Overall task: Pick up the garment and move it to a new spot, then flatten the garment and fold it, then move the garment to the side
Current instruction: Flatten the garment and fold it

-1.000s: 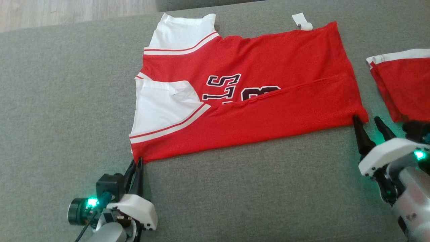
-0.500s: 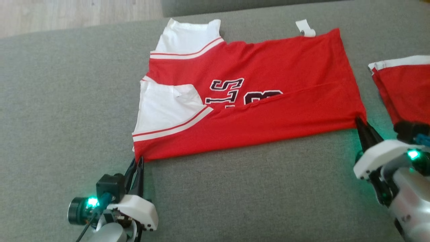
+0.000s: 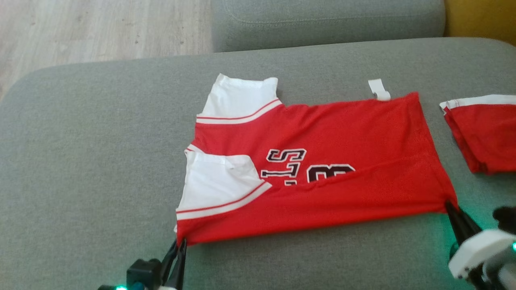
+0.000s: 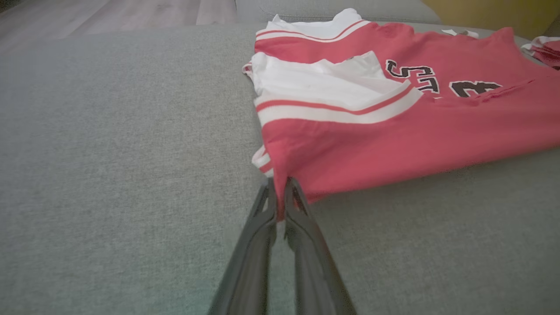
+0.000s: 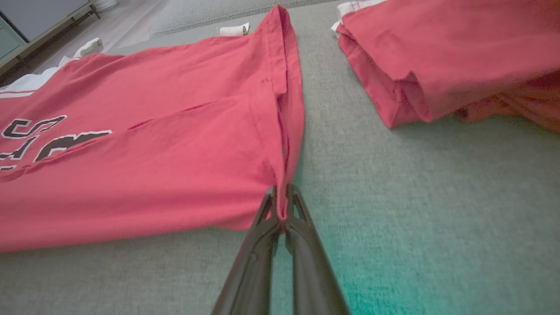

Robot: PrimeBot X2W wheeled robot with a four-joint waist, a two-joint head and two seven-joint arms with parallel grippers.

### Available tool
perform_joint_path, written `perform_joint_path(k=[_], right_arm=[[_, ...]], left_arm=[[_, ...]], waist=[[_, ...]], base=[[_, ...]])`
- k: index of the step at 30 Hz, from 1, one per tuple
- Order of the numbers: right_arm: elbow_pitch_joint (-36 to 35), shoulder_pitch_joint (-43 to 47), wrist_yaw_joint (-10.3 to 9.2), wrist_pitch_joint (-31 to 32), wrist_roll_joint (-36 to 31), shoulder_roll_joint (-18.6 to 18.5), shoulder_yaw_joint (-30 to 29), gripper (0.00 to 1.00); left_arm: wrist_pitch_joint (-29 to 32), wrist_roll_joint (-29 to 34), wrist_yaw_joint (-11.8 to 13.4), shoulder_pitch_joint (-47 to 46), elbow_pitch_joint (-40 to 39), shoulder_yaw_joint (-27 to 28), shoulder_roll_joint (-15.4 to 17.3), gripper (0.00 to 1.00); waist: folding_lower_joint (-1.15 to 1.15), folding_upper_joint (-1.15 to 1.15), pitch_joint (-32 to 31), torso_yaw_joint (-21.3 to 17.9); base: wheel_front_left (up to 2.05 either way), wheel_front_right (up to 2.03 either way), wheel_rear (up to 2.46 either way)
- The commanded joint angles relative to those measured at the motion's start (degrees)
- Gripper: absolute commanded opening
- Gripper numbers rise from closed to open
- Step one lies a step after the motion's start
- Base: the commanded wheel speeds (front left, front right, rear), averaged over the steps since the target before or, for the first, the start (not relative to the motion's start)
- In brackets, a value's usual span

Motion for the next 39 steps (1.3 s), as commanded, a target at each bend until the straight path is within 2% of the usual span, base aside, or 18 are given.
perform_joint_path(k=[1, 11, 12, 13, 14, 15, 21, 24, 27, 32, 36, 39], right_arm=[[-1.25, 1.18, 0.37, -0.64, 0.43, -2.52, -0.18, 0.00], [-5.23, 6.59, 0.37, 1.95, -0.43, -2.20, -4.65, 0.00], [-5.52, 6.80, 0.37, 2.40, -0.51, -1.96, -5.13, 0.08], [-5.67, 7.00, 0.37, 2.82, -0.56, -1.72, -5.76, 0.74], [-5.74, 7.06, 0.37, 2.78, -0.88, -1.53, -6.65, 1.00], [-5.95, 7.09, 0.37, 2.72, -1.34, -1.25, -7.38, 1.00], [-9.97, 7.22, 0.37, 2.73, -4.16, 0.06, -11.07, 1.00], [-12.74, 7.04, 0.37, 2.74, -5.74, 0.72, -13.05, 1.00], [-15.77, 6.93, 0.37, 3.65, -7.47, 1.43, -14.61, 1.00], [-21.19, 6.09, 0.37, 5.60, -9.59, 2.45, -16.25, 1.00], [-25.19, 4.82, 0.37, 7.14, -10.43, 3.08, -16.22, 1.00], [-27.15, 3.75, 0.37, 7.58, -10.71, 3.30, -15.92, 1.00]], left_arm=[[0.17, 0.50, 0.84, -1.17, -1.91, 1.81, 2.04, 0.00], [3.26, -0.88, 1.33, 0.98, -4.86, 1.01, 3.43, 0.00], [3.59, -1.10, 0.99, 0.84, -4.69, 0.83, 3.33, 0.00], [3.74, -1.26, 0.56, 0.59, -4.51, 0.68, 3.20, 0.07], [3.80, -1.24, 0.39, 0.24, -4.22, 0.65, 3.15, 0.44], [3.81, -0.94, 0.21, -0.27, -3.88, 0.53, 3.28, 1.00], [4.32, -0.98, -0.68, -5.26, -4.55, 2.85, 4.89, 1.00], [5.77, -1.05, -1.37, -10.37, -5.91, 5.61, 7.62, 1.00], [9.19, -1.35, -3.21, -17.64, -7.57, 7.95, 10.28, 1.00], [19.66, -2.40, -9.20, -32.87, -5.24, 9.34, 13.91, 1.00], [29.83, -4.27, -15.09, -45.23, -0.39, 8.36, 13.66, 1.00], [36.61, -5.79, -18.33, -53.03, 4.69, 7.66, 12.43, 1.00]], waist=[[0.01, 0.00, -0.21, 0.24], [0.01, 0.00, 0.02, -0.57], [0.01, 0.00, 0.14, -0.78], [0.01, 0.00, 0.24, -0.96], [0.01, 0.00, 0.35, -1.22], [0.01, 0.00, 0.47, -1.53], [0.01, 0.00, 1.84, -4.21], [0.01, 0.00, 3.22, -5.90], [0.01, 0.00, 5.18, -7.72], [0.01, 0.00, 10.26, -11.00], [0.01, 0.00, 14.65, -13.55], [0.01, 0.00, 17.51, -15.23]], base=[[0.00, 0.00, 0.00], [0.00, 0.00, 0.00], [0.00, 0.00, 0.00], [0.00, 0.00, 0.00], [0.00, 0.00, 0.00], [0.00, 0.00, 0.00], [0.00, 0.00, 0.00], [0.00, 0.00, 0.00], [0.00, 0.00, 0.00], [0.00, 0.00, 0.00], [0.00, 0.00, 0.00], [0.00, 0.00, 0.00]])
